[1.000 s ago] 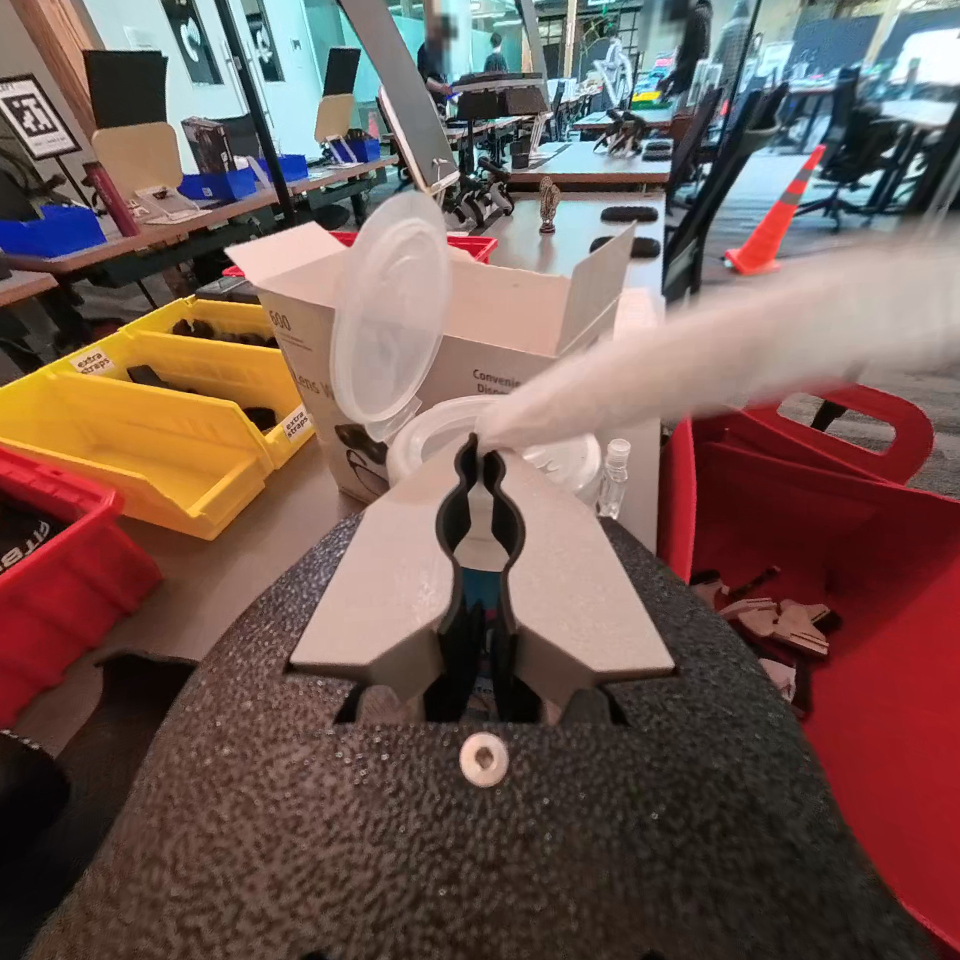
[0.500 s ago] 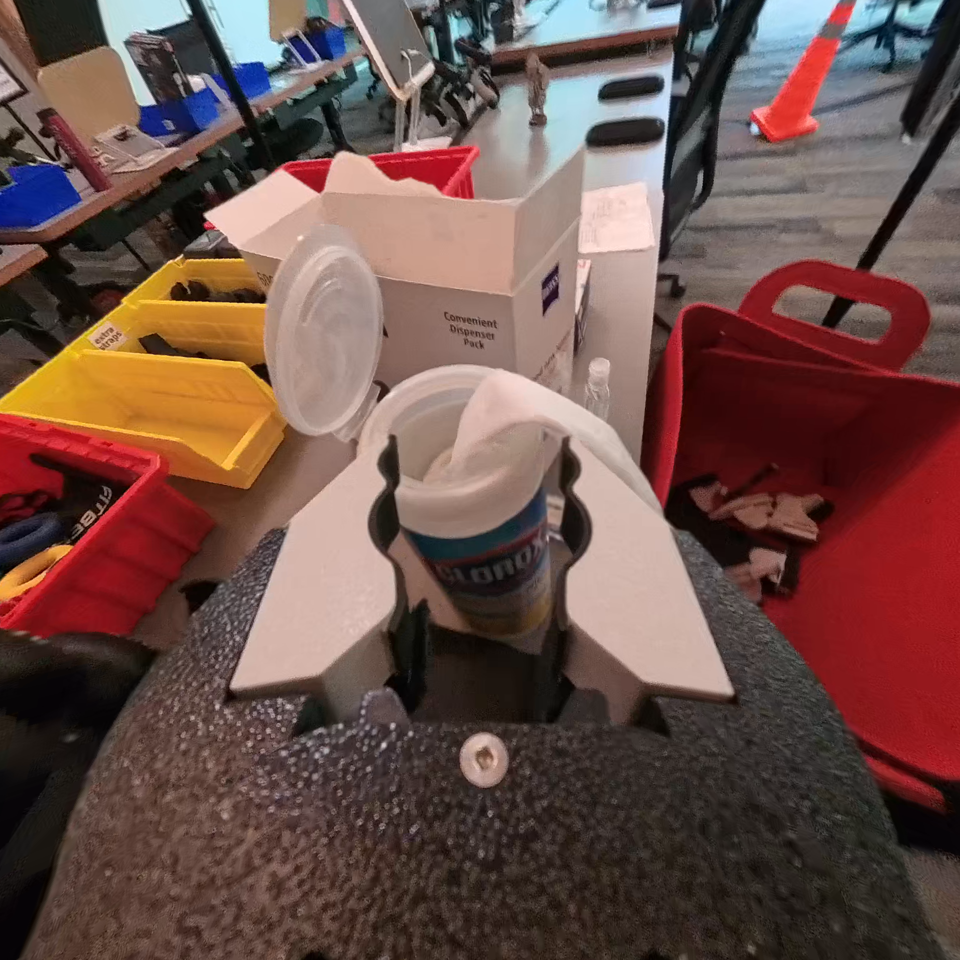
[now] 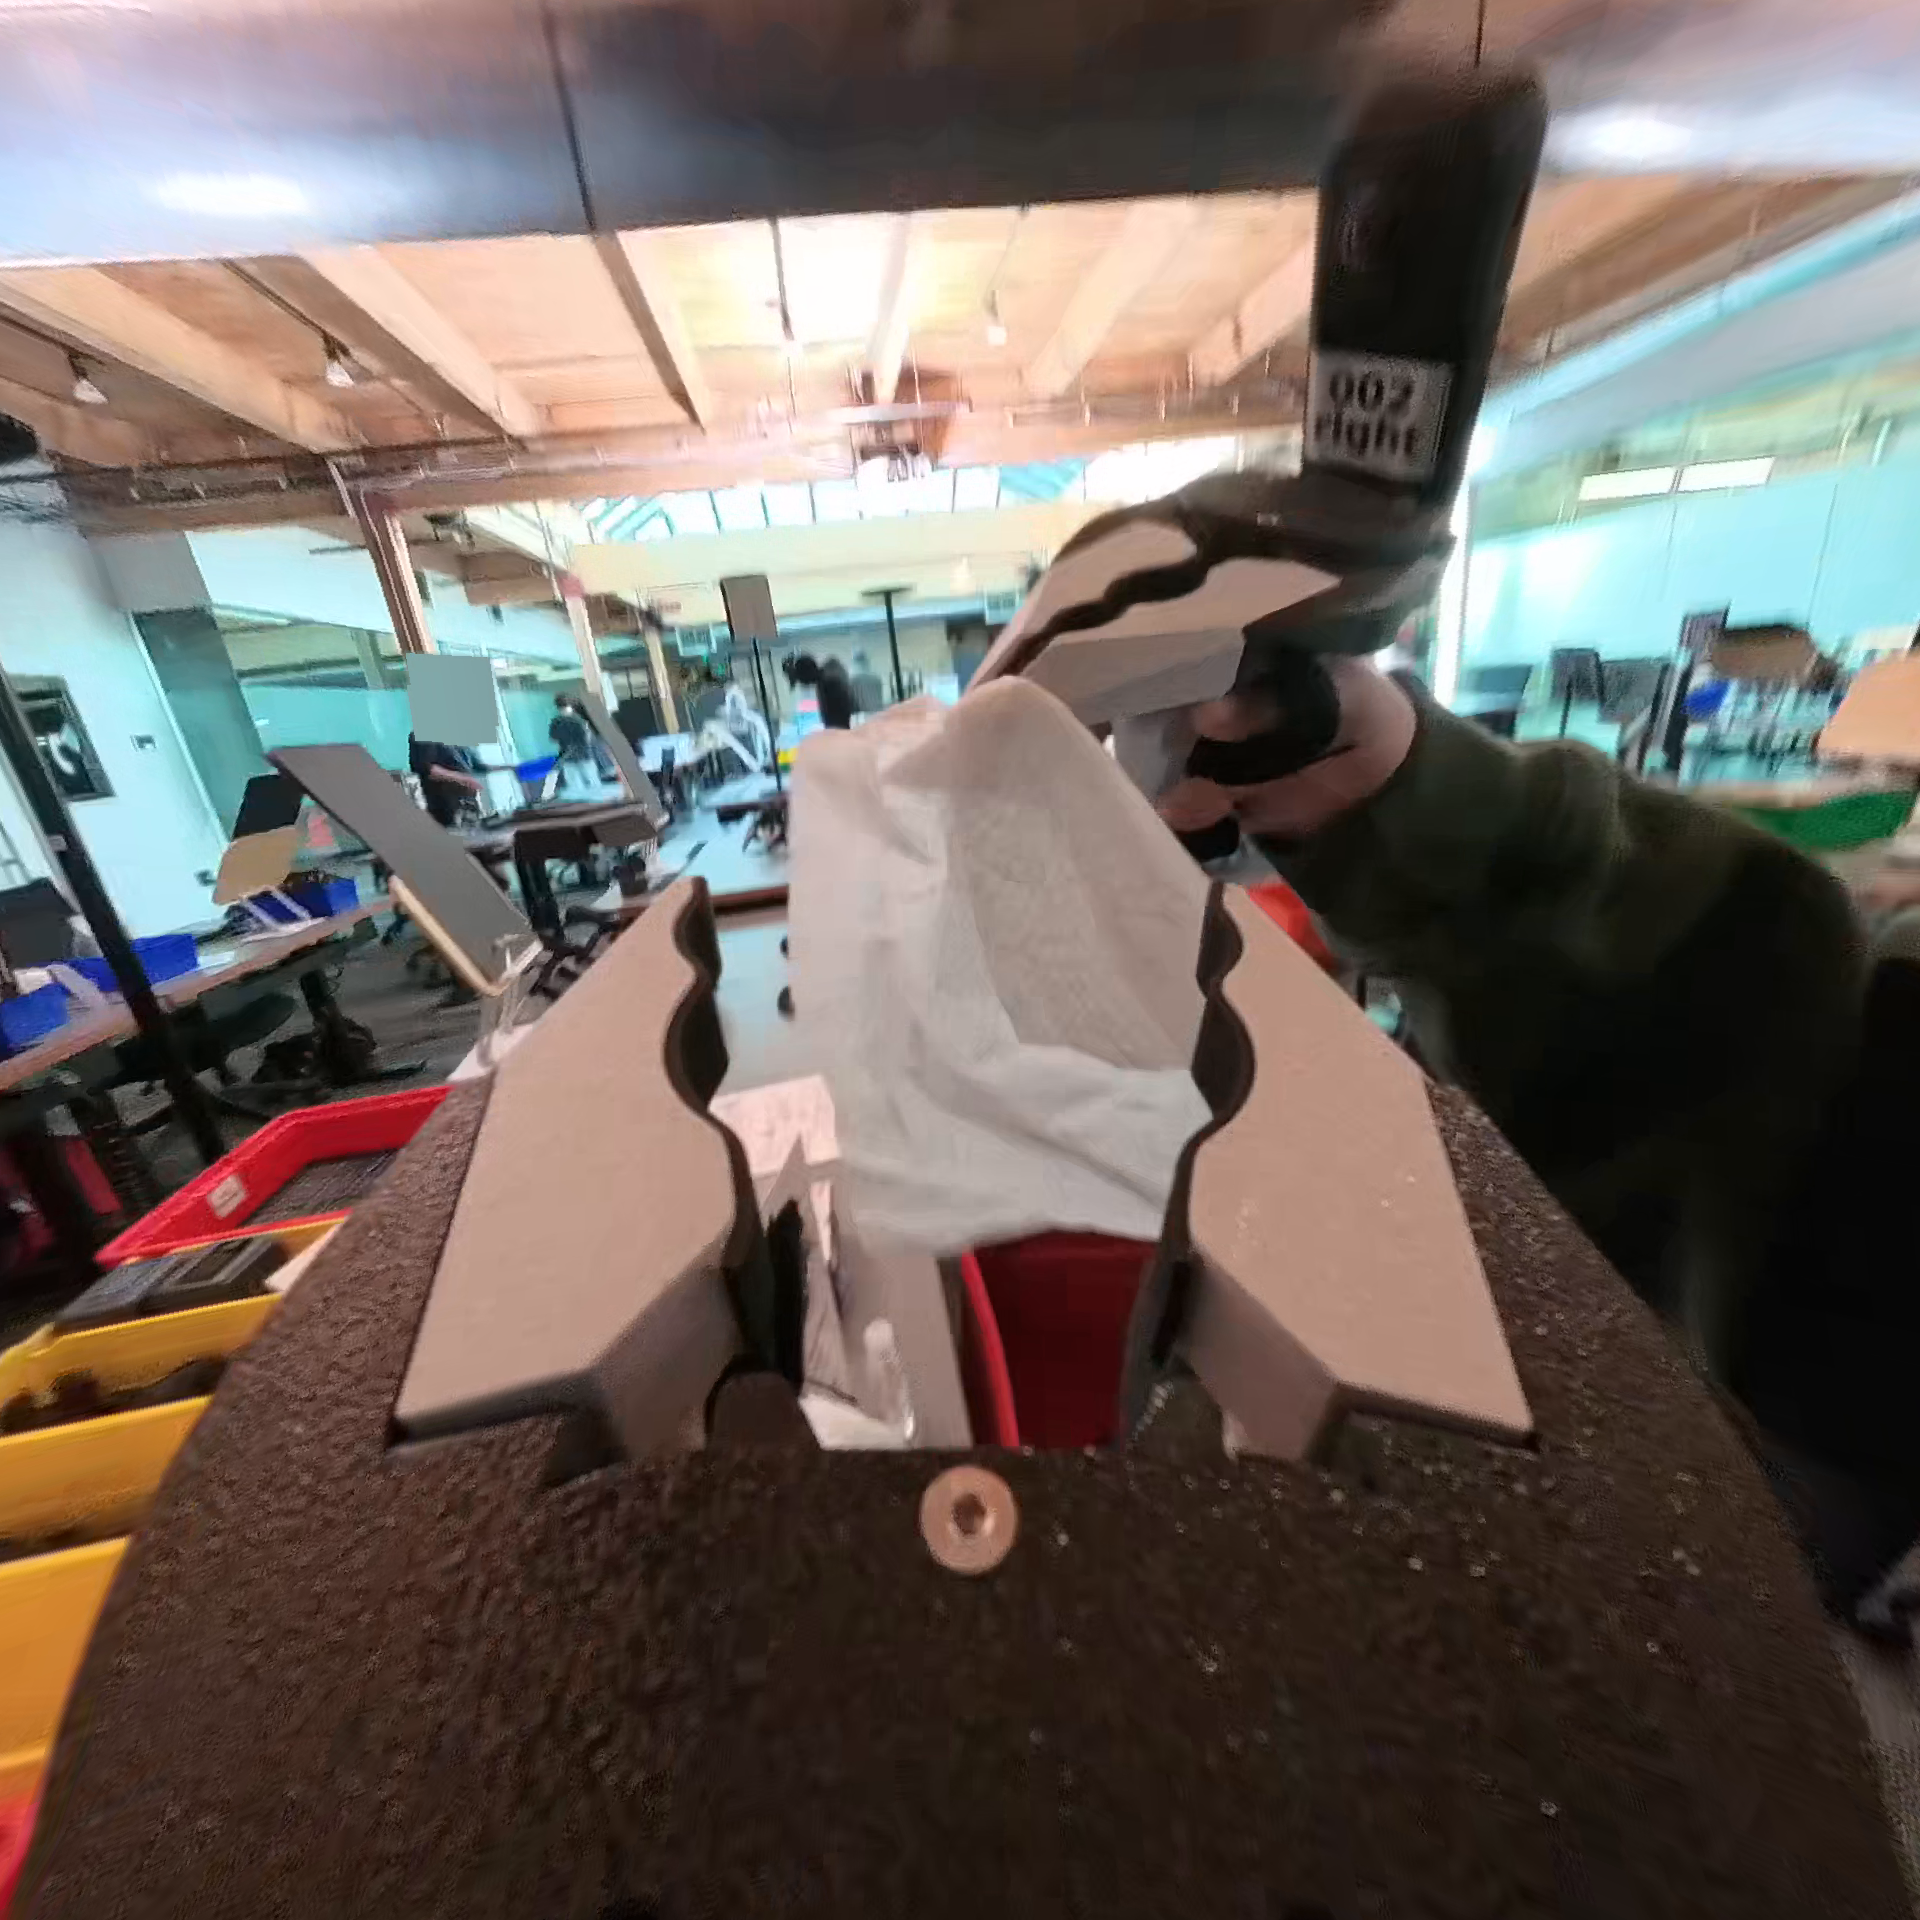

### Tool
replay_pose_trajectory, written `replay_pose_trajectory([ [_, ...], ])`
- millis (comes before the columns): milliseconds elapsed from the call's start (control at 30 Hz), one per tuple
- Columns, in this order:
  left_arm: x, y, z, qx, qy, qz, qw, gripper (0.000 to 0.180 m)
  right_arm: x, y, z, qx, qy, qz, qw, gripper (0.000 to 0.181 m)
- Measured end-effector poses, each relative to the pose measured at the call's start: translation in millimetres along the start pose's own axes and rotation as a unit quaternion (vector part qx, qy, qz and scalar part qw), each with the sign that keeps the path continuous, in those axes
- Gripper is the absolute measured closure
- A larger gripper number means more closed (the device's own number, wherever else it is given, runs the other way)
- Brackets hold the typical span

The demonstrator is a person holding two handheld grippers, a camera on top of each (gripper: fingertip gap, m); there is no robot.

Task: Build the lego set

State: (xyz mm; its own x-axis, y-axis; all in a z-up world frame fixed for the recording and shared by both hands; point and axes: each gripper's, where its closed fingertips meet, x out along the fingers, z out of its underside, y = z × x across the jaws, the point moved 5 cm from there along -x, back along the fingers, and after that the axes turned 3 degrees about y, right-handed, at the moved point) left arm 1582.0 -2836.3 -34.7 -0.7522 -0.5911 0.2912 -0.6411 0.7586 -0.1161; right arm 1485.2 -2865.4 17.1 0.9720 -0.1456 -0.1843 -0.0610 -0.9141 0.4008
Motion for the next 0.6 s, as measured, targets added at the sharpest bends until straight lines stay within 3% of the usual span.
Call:
replay_pose_trajectory([
  [67, 0, 5, 0, 0.018, -0.053, -0.002, 0.998, 0.091, 15, -17, -13, -0.009, 0.012, -0.036, 0.999, 0.181],
  [133, -7, 9, 3, 0.019, -0.087, 0.009, 0.996, 0.117, 26, -31, -21, -0.02, 0.017, -0.059, 0.998, 0.181],
  [233, -24, 12, -2, -0.005, -0.068, 0.046, 0.997, 0.155, 44, -40, -27, -0.023, 0.027, -0.075, 0.997, 0.181],
  [300, -36, 0, -2, -0.008, -0.074, 0.016, 0.997, 0.18, 55, -41, -30, -0.024, 0.039, -0.081, 0.996, 0.177],
  [433, -74, -27, -5, 0.006, -0.07, -0.053, 0.996, 0.18, 50, 3, 8, 0.045, -0.005, 0.046, 0.998, 0.135],
  [500, -96, -33, -8, 0.017, -0.062, -0.082, 0.995, 0.18, 43, 23, 67, 0.148, -0.045, 0.121, 0.98, 0.13],
  [600, -125, -37, -14, 0.031, -0.049, -0.11, 0.992, 0.18, 50, 12, 175, 0.281, -0.129, 0.142, 0.94, 0.13],
])
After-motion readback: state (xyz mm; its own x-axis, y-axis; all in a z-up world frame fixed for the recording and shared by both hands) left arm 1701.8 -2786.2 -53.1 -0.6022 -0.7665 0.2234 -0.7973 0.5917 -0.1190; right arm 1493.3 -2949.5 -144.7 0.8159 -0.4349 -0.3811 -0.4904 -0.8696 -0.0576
